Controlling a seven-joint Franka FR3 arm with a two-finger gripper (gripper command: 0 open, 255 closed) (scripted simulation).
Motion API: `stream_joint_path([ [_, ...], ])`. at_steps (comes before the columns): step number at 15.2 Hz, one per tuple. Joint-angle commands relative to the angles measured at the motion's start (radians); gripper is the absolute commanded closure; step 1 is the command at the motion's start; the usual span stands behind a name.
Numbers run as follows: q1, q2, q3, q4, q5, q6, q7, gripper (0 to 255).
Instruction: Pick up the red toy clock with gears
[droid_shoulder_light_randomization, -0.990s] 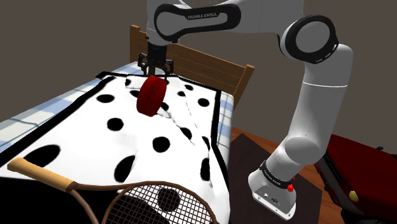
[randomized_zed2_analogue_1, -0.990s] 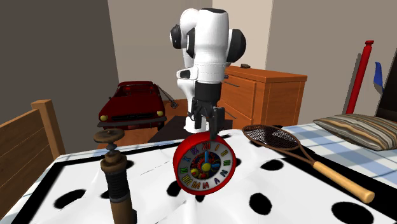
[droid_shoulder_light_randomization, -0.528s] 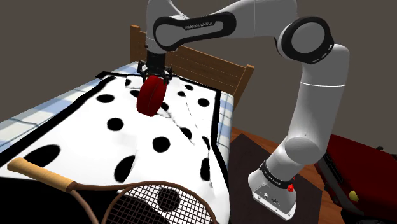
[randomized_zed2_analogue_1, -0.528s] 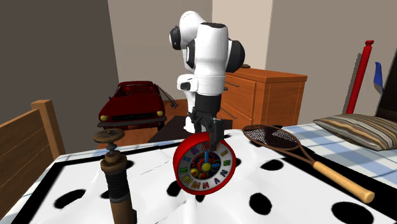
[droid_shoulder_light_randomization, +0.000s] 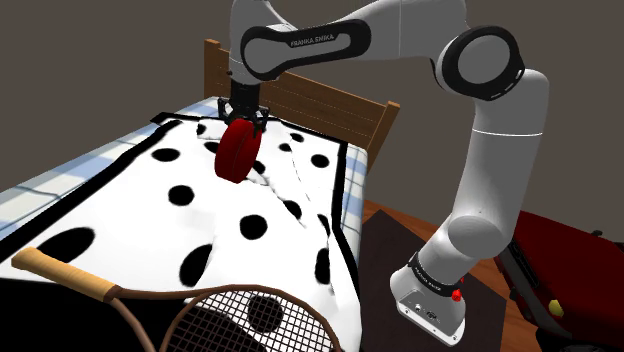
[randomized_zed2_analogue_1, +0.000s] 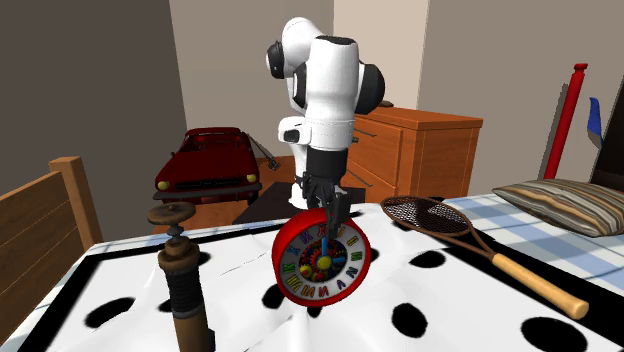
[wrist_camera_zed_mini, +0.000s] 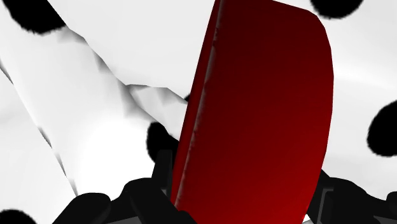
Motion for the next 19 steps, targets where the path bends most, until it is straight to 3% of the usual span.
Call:
stream_joint_path([
  [1,0.0,0.001,0.0,0.0,0.0,0.0,0.0,255],
  [19,0.003,-0.042,0.012,0.143,0.026,-0.181,-0.026,255],
])
